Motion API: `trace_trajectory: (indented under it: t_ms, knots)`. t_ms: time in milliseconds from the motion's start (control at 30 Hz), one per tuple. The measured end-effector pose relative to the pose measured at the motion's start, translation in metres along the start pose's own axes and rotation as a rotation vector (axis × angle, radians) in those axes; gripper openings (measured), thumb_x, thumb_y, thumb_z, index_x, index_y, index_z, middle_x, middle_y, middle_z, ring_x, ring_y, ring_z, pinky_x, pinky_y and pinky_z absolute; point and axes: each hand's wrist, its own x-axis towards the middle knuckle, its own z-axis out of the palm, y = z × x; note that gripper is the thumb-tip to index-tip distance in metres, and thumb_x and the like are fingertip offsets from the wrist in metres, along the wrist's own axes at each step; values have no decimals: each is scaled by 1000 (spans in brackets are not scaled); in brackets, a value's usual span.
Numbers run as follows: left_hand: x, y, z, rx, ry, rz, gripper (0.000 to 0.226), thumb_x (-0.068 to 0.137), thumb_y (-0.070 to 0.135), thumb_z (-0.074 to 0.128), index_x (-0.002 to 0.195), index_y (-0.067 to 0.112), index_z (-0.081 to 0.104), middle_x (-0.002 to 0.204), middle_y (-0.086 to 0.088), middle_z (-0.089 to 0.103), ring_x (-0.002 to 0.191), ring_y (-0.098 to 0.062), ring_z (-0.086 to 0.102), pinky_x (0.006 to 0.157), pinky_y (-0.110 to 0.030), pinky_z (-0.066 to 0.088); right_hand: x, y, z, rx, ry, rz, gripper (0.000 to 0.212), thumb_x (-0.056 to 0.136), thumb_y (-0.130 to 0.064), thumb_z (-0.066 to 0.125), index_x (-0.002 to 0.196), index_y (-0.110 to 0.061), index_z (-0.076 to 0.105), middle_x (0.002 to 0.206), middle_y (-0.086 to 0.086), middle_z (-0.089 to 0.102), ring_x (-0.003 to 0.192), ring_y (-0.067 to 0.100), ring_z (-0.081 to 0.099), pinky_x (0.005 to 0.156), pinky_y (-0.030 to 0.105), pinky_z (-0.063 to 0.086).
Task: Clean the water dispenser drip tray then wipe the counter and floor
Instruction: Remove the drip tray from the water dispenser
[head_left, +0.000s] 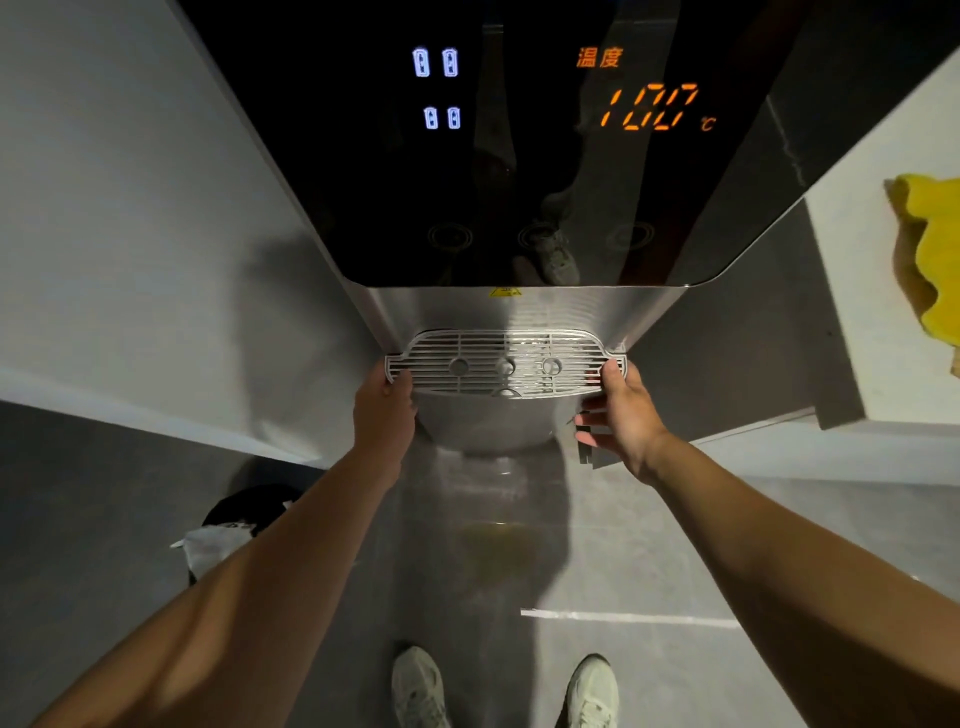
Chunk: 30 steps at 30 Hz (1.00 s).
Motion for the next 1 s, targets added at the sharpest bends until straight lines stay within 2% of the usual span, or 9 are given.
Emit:
trace_trajectory:
  t_ms: [133,267,400,567,667,800,1000]
  knots:
    - [-9,-7,-3,-54,-27,-45,24,103,11,46,116,8,66,121,-25,67,110,-31,67,103,-45,53,-11,9,3,48,15,7,34,107,-53,32,132,-34,46,98,11,60,75,25,62,58,31,57]
    - [-35,-16,-16,-43,-54,-52,22,103,5,48,112,2,67,118,-30,66,106,-30,67,108,-51,52,-46,19,-3,46,-12,15,32,108,-52,30,129,-32,45,94,8,62,74,24,61,59,30,57]
    - [-84,-8,-36,-54,-83,-70,26,103,5,48,109,15,71,116,-19,71,116,-31,68,107,-46,53,-107,25,-15,69,-29,37,34,108,-51,30,130,-30,44,101,4,64,81,24,63,61,28,58]
    - [-159,23,-60,-31,-92,-76,28,103,5,52,127,4,65,123,-25,68,119,-39,66,105,-53,53,-207,22,-37,145,-7,63,29,108,-49,32,118,-30,51,99,3,65,81,24,67,62,29,59]
    - [-205,44,-71,-25,-117,-50,27,102,5,54,127,5,64,124,-25,69,117,-41,66,103,-53,55,-266,23,-57,194,41,56,28,107,-49,36,117,-28,53,97,10,59,78,25,64,66,34,60]
    - [-259,68,-73,-31,-208,-15,26,102,8,56,125,10,66,122,-19,72,116,-36,69,101,-49,56,-340,28,-91,265,89,12,30,107,-50,40,119,-26,53,95,12,59,77,24,62,72,38,61]
    - [-328,94,-46,16,-381,68,26,100,13,60,122,21,70,115,-8,77,108,-24,74,90,-37,60,-428,45,-147,422,245,-51,29,107,-47,43,116,-22,54,88,13,58,69,19,61,71,39,60]
